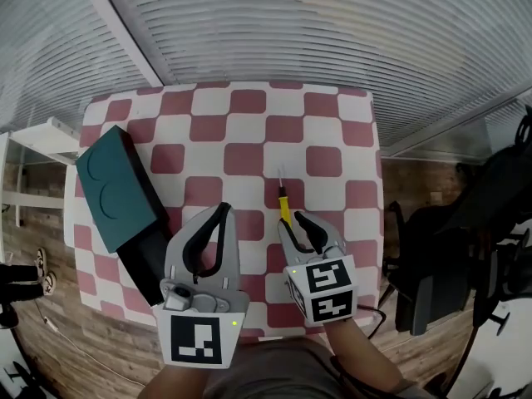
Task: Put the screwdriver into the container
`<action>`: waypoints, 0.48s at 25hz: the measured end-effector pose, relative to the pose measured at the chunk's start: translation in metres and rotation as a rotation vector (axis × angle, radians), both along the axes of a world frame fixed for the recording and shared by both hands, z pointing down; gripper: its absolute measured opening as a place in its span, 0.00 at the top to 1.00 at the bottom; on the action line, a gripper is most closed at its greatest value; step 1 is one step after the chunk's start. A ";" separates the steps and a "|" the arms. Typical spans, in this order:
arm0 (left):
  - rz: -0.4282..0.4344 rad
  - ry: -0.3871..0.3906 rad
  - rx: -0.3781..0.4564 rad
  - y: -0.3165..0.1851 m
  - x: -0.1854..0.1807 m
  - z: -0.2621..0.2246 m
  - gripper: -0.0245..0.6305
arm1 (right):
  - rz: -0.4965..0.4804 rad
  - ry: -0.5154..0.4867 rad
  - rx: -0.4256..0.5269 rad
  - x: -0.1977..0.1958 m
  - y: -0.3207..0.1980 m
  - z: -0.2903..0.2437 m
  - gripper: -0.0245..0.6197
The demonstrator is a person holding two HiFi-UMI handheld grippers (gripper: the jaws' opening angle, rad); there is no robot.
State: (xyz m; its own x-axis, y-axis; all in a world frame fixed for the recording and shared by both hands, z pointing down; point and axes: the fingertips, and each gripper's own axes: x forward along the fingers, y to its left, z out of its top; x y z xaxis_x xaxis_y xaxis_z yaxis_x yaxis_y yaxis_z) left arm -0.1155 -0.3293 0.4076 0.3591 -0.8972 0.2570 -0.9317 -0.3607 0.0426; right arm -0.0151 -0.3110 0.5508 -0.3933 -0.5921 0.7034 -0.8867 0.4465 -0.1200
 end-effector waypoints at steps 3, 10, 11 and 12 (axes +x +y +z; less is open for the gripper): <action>0.004 0.006 -0.016 -0.002 -0.001 0.007 0.96 | 0.002 0.014 -0.036 0.000 0.005 0.011 0.74; 0.013 0.019 -0.043 -0.007 -0.006 0.021 0.96 | 0.030 0.045 -0.090 0.002 0.010 0.032 0.72; 0.015 0.018 -0.046 -0.007 -0.008 0.023 0.96 | 0.033 0.048 -0.098 0.002 0.011 0.036 0.72; 0.018 0.017 -0.049 -0.008 -0.008 0.025 0.96 | 0.035 0.050 -0.106 0.001 0.012 0.039 0.72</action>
State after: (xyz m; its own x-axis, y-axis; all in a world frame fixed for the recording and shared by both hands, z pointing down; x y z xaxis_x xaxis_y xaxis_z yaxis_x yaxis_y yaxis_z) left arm -0.1239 -0.3371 0.4331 0.3796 -0.8771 0.2942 -0.9242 -0.3742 0.0767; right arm -0.0137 -0.2988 0.5894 -0.3361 -0.5264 0.7810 -0.9077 0.4023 -0.1195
